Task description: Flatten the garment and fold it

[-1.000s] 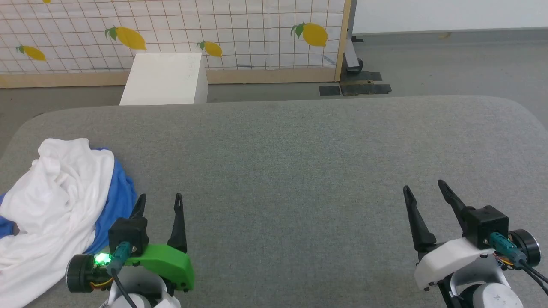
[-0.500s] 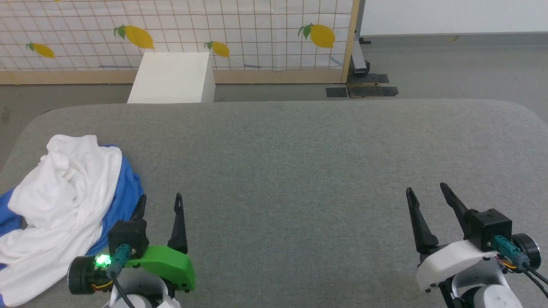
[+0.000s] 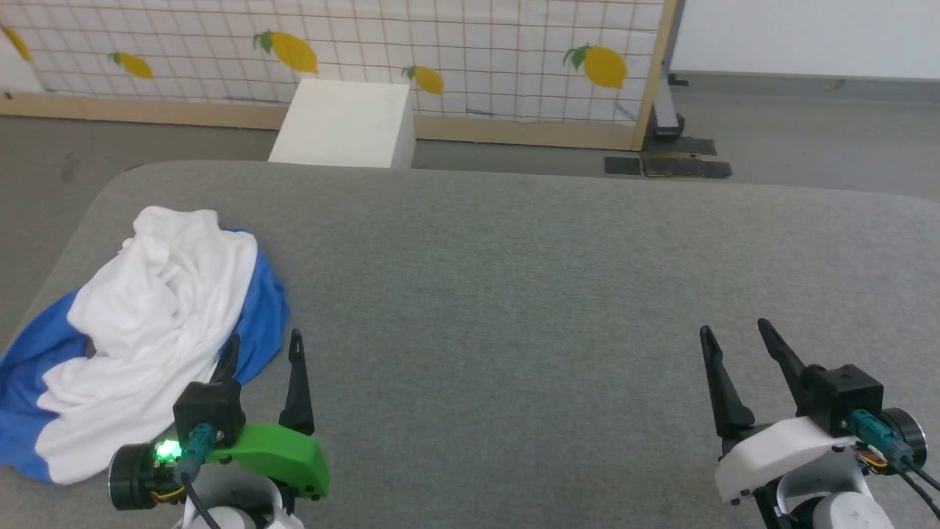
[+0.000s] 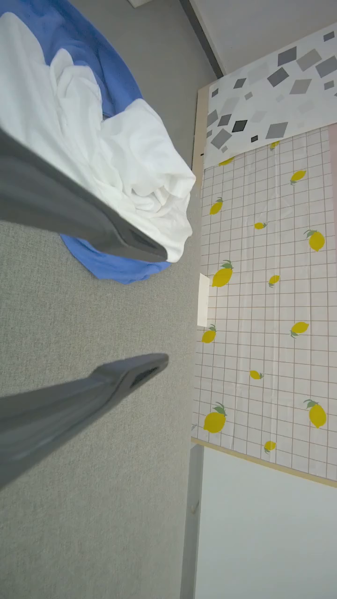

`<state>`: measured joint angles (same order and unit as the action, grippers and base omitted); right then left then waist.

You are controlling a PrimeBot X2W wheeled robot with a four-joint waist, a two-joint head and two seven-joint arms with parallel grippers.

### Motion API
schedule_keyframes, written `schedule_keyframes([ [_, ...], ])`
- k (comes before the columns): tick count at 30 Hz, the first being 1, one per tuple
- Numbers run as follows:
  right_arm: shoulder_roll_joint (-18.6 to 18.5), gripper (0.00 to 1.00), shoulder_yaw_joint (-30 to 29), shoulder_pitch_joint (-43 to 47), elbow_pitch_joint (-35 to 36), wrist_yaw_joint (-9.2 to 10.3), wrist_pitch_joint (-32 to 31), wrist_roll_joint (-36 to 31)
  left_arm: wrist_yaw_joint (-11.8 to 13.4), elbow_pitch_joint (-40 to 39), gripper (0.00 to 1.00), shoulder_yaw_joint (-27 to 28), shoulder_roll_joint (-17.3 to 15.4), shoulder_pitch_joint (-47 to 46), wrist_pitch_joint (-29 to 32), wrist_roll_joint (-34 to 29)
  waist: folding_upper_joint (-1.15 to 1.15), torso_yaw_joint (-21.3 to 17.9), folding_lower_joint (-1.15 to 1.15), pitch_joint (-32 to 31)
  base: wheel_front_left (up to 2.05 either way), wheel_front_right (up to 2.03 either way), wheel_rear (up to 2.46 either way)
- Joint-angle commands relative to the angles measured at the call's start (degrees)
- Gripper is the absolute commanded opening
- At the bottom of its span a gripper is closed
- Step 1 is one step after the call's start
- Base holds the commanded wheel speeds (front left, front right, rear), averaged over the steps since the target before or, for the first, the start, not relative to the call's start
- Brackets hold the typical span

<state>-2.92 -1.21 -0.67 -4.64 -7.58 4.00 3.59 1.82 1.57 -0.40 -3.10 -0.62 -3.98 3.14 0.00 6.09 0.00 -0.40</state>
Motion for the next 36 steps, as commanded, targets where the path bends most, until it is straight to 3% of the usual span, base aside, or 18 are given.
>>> schedule_keyframes([
  [1, 0.0, 1.0, -0.2, 0.8, -0.4, 0.03, 0.6, 0.4, 0.3, 0.2, 1.0, 0.2, 0.0, 1.1, -0.7, 1.0, 0.0, 1.3, 0.0, 0.0, 0.0, 0.0, 0.0],
  [36, 0.0, 1.0, -0.1, 1.2, -5.5, 0.05, 4.8, 3.5, 2.0, 1.5, 1.0, 0.9, 0.1, 2.9, -4.9, 3.5, 0.0, 14.7, 0.0, -0.3, 0.0, 0.0, 0.0],
])
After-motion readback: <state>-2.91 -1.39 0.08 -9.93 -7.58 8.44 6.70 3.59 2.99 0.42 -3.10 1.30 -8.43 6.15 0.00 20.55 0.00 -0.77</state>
